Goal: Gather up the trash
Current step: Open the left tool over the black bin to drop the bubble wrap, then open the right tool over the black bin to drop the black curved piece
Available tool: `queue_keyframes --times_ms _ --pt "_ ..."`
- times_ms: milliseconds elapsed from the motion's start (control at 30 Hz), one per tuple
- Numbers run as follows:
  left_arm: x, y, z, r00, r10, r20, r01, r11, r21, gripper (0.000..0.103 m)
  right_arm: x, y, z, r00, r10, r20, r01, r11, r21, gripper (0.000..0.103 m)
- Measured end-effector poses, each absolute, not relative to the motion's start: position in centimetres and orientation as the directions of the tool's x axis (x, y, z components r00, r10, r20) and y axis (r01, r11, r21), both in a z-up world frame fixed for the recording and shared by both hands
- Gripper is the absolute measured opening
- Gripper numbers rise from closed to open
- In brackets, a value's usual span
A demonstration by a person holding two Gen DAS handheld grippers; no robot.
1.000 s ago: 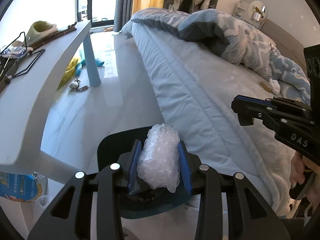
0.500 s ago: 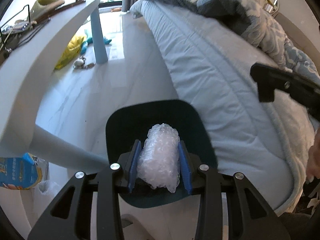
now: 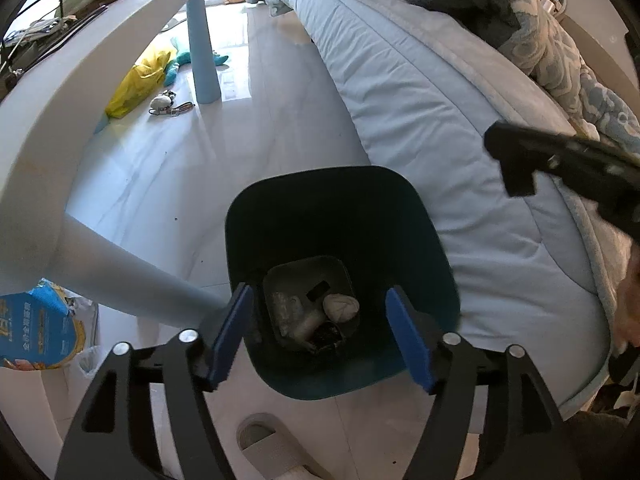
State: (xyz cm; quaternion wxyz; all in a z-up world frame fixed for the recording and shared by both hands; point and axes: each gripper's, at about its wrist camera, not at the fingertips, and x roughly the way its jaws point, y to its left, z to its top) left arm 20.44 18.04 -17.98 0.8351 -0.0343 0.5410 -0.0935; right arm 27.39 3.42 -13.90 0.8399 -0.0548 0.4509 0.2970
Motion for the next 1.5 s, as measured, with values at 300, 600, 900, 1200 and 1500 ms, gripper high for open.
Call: queue_keyframes --times_ms 300,600,900,1200,1500 --pt "20.1 19.8 -15.7 0.463 -0.207 -0.862 0.082 0.978 -0.190 0.074 28.0 4.4 -17.2 0.359 0.413 -0.837 -0.519 0.834 0.189 0.006" --pt "19.4 20.2 -12.1 0.552 -0.237 -0.800 0.103 0.971 -0.217 0.067 28.4 5.6 -20.5 0.298 0.377 -0.877 -0.494 0.847 0.197 0.007" --pt "18.9 19.2 -7.9 0.625 -0.272 -0.732 0.140 0.961 -0.237 0.055 28.0 7.0 -23.6 0.233 0.336 -0.913 -0.499 0.847 0.184 0.008" --pt "18.1 18.5 -5.2 0.670 -0.280 -0.687 0.157 0.958 -0.238 0.055 27.9 6.7 -24.1 0.229 0.305 -0.924 -0.485 0.859 0.163 0.040" --pt "17.8 18.2 -3.5 0.699 -0.276 -0.660 0.159 0.959 -0.233 0.055 27.5 6.4 -21.8 0.269 0.337 -0.902 -0.520 0.839 0.159 0.045"
